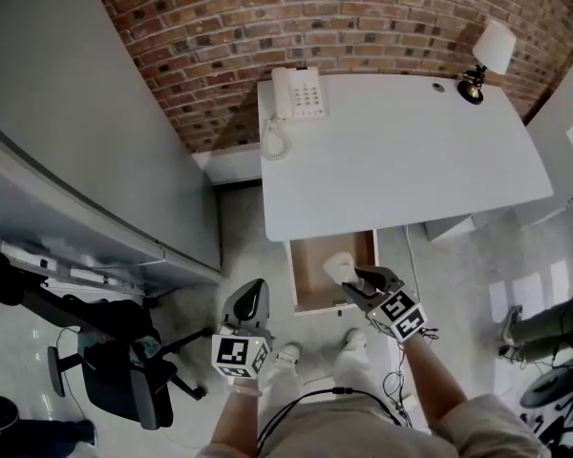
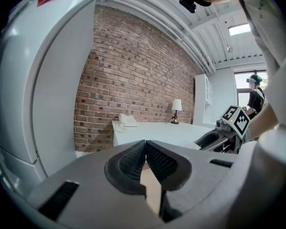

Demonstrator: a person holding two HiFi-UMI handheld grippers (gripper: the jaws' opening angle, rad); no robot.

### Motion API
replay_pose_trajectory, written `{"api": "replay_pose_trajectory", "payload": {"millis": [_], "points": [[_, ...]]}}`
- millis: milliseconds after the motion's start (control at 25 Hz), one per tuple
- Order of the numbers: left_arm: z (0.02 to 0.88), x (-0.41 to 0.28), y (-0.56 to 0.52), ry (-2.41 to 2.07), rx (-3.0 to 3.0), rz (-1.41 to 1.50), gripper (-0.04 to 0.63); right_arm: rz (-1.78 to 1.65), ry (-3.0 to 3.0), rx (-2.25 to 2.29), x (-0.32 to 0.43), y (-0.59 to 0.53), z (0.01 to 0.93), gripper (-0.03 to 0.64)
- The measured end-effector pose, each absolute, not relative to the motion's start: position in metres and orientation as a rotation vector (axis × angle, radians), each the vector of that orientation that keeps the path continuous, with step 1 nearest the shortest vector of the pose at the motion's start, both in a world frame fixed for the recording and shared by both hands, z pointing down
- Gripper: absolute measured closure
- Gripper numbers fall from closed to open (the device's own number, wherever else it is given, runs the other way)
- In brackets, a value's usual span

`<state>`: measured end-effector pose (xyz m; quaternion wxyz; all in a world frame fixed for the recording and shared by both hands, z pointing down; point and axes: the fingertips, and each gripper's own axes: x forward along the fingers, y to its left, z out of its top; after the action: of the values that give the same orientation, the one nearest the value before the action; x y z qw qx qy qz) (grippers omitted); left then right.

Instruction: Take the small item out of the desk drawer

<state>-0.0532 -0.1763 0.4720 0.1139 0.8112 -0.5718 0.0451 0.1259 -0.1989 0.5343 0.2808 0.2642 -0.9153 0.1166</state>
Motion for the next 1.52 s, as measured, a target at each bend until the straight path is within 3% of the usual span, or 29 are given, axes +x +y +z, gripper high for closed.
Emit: {"api": "replay_pose_trajectory", "payload": {"millis": [1520], "points": [[0.390,-0.066,-0.185,-1.775,2.410,-0.006,0.591,0.227,-2.638,1.034,0.158,-0.222,0.420,0.460]]}}
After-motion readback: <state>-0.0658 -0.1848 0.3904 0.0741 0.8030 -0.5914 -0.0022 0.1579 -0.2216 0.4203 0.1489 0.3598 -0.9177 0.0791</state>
